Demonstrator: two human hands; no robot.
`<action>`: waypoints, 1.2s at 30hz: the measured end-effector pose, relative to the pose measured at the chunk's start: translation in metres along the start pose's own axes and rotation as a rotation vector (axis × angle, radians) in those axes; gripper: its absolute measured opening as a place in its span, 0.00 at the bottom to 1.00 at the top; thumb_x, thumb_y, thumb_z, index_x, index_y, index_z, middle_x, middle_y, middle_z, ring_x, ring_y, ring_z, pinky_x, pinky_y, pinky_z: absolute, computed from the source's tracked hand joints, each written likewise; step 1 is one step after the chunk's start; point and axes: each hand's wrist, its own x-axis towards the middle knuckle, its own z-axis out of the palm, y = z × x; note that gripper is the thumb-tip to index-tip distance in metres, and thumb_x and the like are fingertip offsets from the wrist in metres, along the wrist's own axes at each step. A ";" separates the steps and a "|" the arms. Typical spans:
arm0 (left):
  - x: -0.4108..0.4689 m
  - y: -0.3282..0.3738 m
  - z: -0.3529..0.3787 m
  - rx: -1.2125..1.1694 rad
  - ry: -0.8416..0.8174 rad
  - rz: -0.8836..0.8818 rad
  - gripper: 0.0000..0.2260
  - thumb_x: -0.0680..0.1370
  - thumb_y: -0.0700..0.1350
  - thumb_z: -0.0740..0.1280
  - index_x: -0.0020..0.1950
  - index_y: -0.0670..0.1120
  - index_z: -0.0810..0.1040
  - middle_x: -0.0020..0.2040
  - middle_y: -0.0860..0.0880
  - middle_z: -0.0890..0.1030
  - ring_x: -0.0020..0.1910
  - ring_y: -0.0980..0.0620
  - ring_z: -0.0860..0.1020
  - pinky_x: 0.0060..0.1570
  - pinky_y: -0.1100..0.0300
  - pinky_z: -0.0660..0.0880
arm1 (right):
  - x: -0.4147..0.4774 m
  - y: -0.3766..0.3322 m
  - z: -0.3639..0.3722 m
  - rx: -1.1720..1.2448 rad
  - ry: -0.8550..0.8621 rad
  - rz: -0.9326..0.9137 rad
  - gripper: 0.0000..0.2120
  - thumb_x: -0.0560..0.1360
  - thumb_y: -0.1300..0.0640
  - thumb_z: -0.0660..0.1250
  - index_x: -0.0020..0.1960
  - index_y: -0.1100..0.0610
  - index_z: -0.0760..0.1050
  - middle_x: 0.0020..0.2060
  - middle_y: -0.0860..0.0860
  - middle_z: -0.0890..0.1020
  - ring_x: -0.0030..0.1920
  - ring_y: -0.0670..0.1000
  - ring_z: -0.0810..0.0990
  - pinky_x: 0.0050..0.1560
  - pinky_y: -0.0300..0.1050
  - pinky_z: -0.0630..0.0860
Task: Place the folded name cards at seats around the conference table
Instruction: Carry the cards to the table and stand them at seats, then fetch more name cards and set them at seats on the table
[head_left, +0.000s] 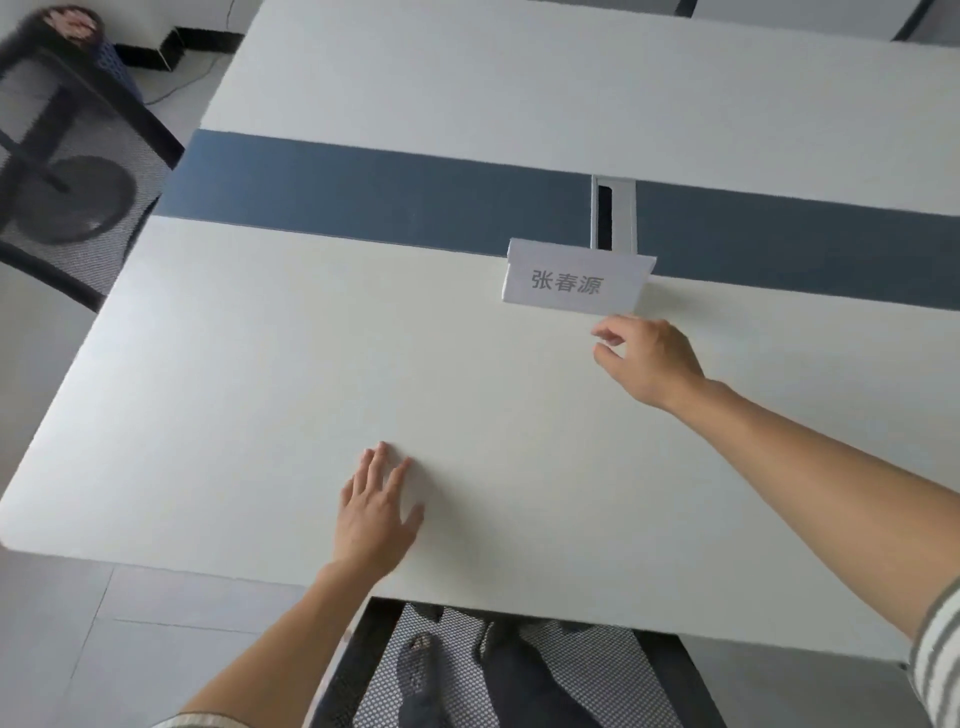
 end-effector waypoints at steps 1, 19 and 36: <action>-0.003 -0.004 -0.011 -0.018 -0.043 0.004 0.24 0.77 0.54 0.61 0.72 0.50 0.67 0.77 0.47 0.60 0.76 0.46 0.58 0.70 0.50 0.60 | -0.022 0.000 0.000 0.036 -0.013 0.034 0.10 0.73 0.55 0.66 0.52 0.55 0.80 0.48 0.51 0.85 0.50 0.55 0.82 0.52 0.51 0.78; -0.188 -0.002 -0.092 -0.757 -0.476 0.021 0.10 0.73 0.45 0.71 0.52 0.41 0.81 0.43 0.38 0.85 0.43 0.40 0.82 0.43 0.52 0.75 | -0.484 -0.052 0.001 0.920 0.248 0.839 0.04 0.75 0.58 0.69 0.49 0.54 0.82 0.41 0.50 0.87 0.42 0.47 0.86 0.44 0.47 0.78; -0.342 0.319 0.039 -0.554 -0.716 0.513 0.06 0.78 0.38 0.64 0.52 0.42 0.80 0.42 0.40 0.85 0.42 0.43 0.83 0.41 0.53 0.76 | -0.794 0.059 -0.037 1.182 0.868 1.257 0.06 0.75 0.58 0.68 0.47 0.59 0.83 0.41 0.53 0.88 0.41 0.51 0.87 0.44 0.49 0.78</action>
